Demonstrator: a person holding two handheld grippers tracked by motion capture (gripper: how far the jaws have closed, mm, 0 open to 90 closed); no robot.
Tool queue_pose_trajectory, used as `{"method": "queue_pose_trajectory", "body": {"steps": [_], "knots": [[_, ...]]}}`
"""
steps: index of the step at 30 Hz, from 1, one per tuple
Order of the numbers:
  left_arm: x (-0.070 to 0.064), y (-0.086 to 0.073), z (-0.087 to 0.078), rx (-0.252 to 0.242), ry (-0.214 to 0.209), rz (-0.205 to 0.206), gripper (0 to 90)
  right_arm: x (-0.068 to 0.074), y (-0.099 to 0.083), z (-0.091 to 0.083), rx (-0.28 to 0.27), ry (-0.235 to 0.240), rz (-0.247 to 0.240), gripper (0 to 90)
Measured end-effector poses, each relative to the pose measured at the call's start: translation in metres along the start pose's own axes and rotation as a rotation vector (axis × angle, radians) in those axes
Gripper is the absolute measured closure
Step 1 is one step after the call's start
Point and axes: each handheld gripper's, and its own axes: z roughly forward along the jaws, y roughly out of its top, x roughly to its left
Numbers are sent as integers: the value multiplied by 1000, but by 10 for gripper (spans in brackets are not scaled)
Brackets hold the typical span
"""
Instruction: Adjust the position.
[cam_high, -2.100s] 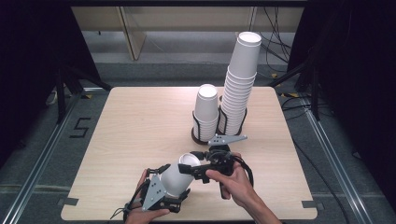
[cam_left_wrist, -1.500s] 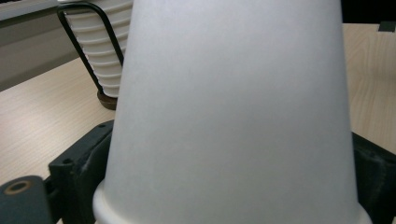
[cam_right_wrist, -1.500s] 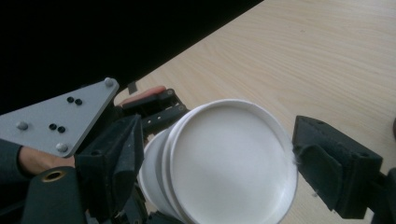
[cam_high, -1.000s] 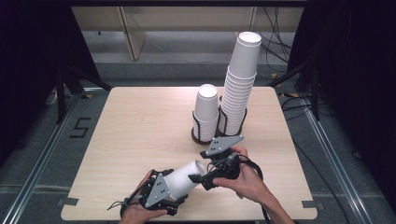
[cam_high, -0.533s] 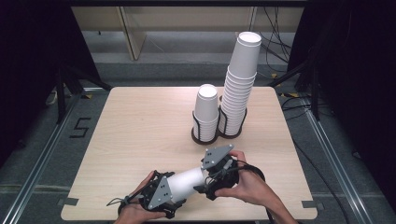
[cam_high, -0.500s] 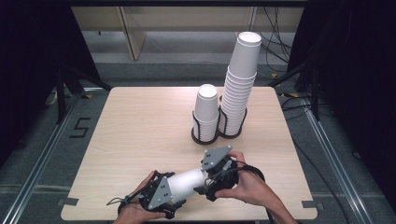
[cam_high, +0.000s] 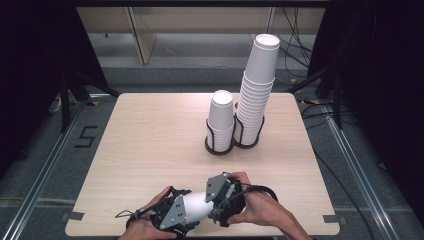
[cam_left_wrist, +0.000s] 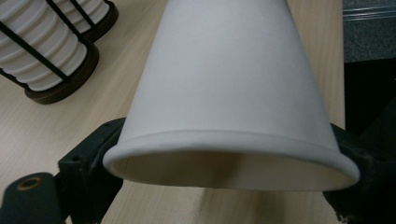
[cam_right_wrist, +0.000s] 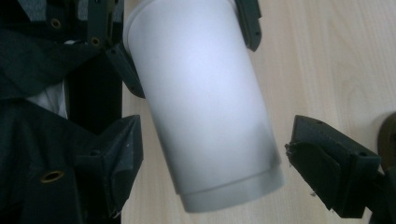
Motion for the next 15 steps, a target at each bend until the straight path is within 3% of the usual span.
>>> {"method": "queue_pose_trajectory", "body": {"steps": [2, 5, 6, 7, 8, 9, 10, 11, 14, 15], "knots": [[-1, 2, -1, -10, -10, 6, 106, -1, 0, 6, 23, -16, -80, 186], [-2, 3, -3, -18, -19, 25, 107, 6, 2, 9, 56, -2, -70, 172], [-2, 4, -3, -18, -20, 26, 107, 5, 2, 11, 54, -5, -105, 174], [-3, 4, -2, -37, -27, 14, 107, 6, 2, 12, 67, -13, -99, 175], [-3, 4, -2, -45, -26, 17, 107, 5, 3, 14, 67, -4, -130, 177], [-3, 4, -3, -53, -31, 16, 107, 4, 2, 15, 70, -5, -137, 177], [-2, 5, -5, -45, -38, 19, 107, 6, 1, 16, 86, -5, -113, 180], [-2, 5, -5, -60, -46, 13, 107, 4, 2, 18, 72, 10, -150, 192], [-2, 4, -7, -74, -59, 25, 109, 5, -2, 21, 92, 16, -126, 217], [-3, 4, -7, -84, -58, 20, 110, 4, -3, 22, 82, 30, -143, 225]]}}
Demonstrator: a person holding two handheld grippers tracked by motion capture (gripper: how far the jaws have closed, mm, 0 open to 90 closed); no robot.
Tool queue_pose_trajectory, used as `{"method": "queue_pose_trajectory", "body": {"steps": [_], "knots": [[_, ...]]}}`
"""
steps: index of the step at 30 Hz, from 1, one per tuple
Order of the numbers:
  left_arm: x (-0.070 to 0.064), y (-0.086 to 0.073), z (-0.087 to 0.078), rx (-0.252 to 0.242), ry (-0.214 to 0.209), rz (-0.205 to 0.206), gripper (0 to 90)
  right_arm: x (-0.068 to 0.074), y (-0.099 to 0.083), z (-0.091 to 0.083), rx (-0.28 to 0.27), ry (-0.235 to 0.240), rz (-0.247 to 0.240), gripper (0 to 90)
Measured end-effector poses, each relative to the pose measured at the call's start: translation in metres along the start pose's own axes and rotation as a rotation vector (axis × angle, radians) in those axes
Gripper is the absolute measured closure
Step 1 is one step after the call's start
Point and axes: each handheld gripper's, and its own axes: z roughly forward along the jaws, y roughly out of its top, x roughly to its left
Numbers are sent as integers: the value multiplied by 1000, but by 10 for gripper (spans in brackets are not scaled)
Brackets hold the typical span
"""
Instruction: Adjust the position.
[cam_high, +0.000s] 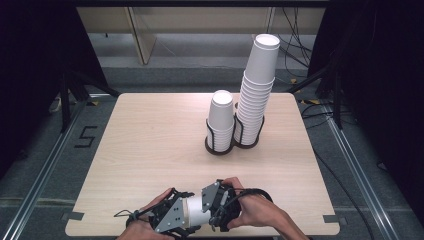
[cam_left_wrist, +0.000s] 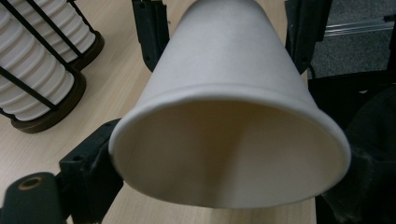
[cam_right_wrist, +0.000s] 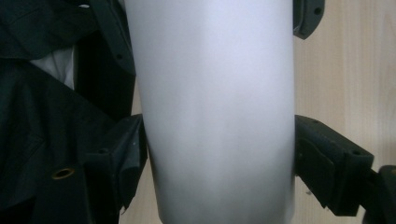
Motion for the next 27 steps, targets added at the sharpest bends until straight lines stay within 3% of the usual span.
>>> {"method": "queue_pose_trajectory", "body": {"steps": [2, 7, 9, 11, 13, 14, 15, 18, 19, 20, 21, 22, 23, 27], "knots": [[0, 0, -1, -3, -19, 4, 110, 0, -1, 1, -5, 18, -28, 237], [0, -1, -1, -47, -28, -11, 99, 1, -5, -3, -21, 42, -10, 241], [0, -1, -3, -55, -32, -6, 105, 1, -6, -5, -18, 35, -2, 242], [1, 0, -5, -70, -25, 12, 119, 0, -5, -4, -40, 40, -46, 245], [1, 1, -6, -83, -24, 4, 126, -1, -6, -5, -46, 38, -45, 246], [2, 1, -7, -79, -24, 4, 127, 1, -6, -7, -38, 40, -14, 244], [2, 1, -7, -77, -22, 8, 126, -1, -6, -7, -58, 36, -47, 241], [1, 2, -7, -89, -16, 4, 127, 0, -5, -6, -59, 27, -47, 198], [1, 2, -7, -93, -14, 7, 127, 2, -4, -5, -40, 22, -22, 191], [1, 2, -7, -95, -12, 6, 127, 1, -3, -1, -47, 24, -64, 190], [1, 2, -8, -94, -17, 4, 127, 2, -2, 0, -40, 20, -58, 191], [1, 2, -8, -99, -16, 5, 127, 5, -3, -1, -5, 18, -8, 208], [1, 2, -8, -96, -19, 6, 126, 1, -3, 1, -30, 6, -71, 233], [1, 3, -9, -116, -15, 0, 122, 0, -3, -1, -42, 1, -91, 239]]}}
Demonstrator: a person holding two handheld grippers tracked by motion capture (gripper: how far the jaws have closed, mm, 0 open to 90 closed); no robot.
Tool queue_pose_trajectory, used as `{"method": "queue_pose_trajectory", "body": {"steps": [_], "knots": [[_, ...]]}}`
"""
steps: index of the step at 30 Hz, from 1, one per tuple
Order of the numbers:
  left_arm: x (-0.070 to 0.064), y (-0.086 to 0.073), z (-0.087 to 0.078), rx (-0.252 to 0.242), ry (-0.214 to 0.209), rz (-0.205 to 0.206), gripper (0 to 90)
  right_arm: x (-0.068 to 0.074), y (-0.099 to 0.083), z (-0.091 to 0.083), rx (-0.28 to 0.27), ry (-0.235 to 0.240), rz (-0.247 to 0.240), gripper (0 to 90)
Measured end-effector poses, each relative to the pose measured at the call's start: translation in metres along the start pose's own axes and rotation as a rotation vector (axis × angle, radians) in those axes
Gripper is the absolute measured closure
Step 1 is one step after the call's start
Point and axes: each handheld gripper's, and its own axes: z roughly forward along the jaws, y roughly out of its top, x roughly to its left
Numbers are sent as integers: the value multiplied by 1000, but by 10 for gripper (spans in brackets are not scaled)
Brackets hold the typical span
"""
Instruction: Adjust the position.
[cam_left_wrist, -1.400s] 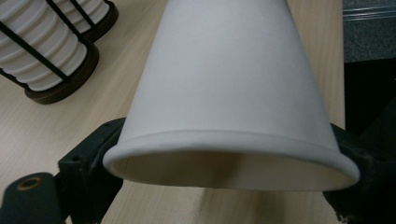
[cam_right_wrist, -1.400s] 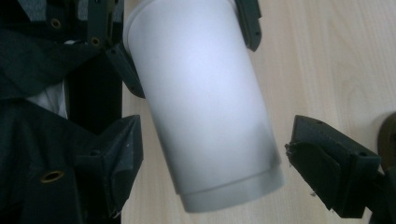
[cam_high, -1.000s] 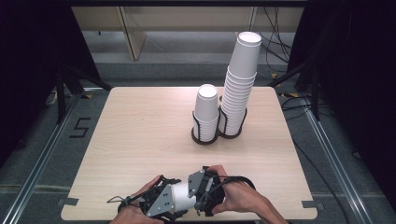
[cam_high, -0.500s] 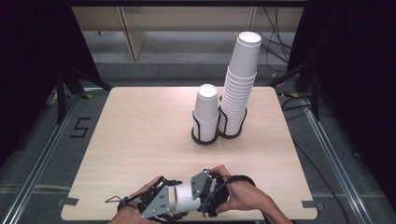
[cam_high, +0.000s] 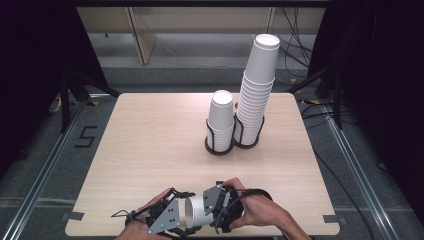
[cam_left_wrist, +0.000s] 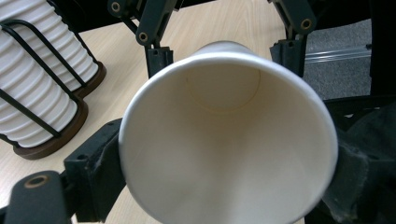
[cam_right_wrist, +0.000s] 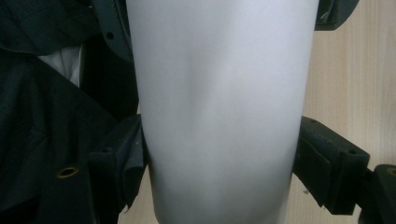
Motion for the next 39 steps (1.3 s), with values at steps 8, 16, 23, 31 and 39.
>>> {"method": "queue_pose_trajectory", "body": {"steps": [8, 16, 23, 31, 39], "knots": [[7, -5, -3, -143, 54, -168, 48, -3, -5, -9, -77, -23, 40, 223], [13, -7, -5, -247, 61, -301, 47, -11, -15, -22, -214, 8, 118, 221], [16, -9, -6, -257, 74, -330, 52, -15, -20, -28, -241, -11, 137, 221], [17, -8, -7, -339, 59, -408, 64, -16, -23, -34, -316, -4, 181, 219], [14, -5, -7, -368, 84, -375, 68, -16, -20, -23, -335, 22, 184, 219]]}}
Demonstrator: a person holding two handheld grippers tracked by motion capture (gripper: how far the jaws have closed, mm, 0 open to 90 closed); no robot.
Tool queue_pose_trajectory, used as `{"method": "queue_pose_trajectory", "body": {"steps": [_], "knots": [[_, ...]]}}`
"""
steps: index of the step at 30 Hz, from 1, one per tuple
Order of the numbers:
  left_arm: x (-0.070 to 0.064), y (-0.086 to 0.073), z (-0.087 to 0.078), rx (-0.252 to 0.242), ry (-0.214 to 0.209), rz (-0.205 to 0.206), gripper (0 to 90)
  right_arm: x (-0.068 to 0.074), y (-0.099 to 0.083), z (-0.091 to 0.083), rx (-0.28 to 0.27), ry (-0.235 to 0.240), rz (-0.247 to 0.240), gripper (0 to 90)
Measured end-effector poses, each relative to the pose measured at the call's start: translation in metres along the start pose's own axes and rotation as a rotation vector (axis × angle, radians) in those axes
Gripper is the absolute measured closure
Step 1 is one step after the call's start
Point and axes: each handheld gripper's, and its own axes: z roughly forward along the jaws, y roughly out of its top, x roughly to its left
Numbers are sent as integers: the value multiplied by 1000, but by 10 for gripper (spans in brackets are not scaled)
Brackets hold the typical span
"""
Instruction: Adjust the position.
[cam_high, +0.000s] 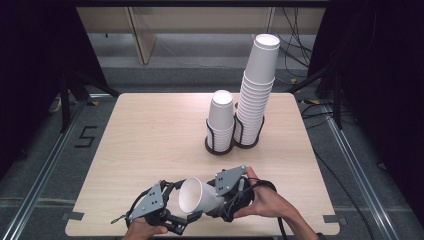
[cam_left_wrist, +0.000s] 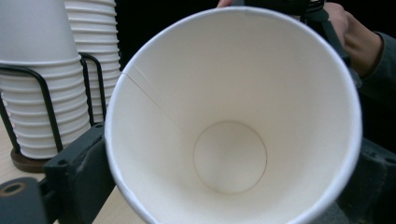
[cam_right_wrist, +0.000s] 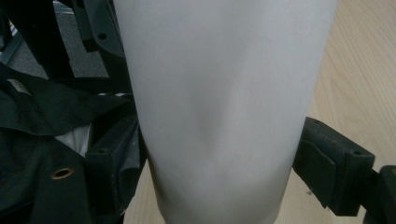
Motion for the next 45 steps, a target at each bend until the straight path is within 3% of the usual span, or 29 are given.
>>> {"method": "queue_pose_trajectory", "body": {"steps": [5, 8, 14, 15, 18, 23, 28, 30, 34, 42, 45], "knots": [[1, 1, -1, 9, -4, 0, 94, -1, -1, 3, -2, -10, 4, 224], [1, 3, -2, 17, -8, 16, 105, 0, -2, 4, -11, 13, 21, 226], [1, 3, -3, 3, -6, -10, 107, -1, -3, 6, -33, 9, 34, 220], [2, 4, -3, 3, -5, -14, 107, -1, -3, 6, -42, 30, 59, 216], [4, 4, -5, 5, 10, -17, 107, -3, -6, 9, -60, 28, 91, 212], [3, 5, -5, 12, 26, -21, 109, -2, -7, 16, -35, 7, 111, 182], [2, 4, -4, 6, 26, -22, 108, 0, -8, 21, -26, 17, 106, 228], [2, 5, -4, 6, 30, -18, 96, 0, -9, 23, -35, 17, 106, 229], [2, 3, -3, -23, 24, -65, 102, 0, -9, 25, -79, 18, 131, 230], [-1, 2, 2, -28, 36, -63, 81, 7, -3, 35, -115, 41, 131, 230], [-2, 2, 2, -31, 26, -70, 122, 7, -3, 38, -137, 63, 151, 229]]}}
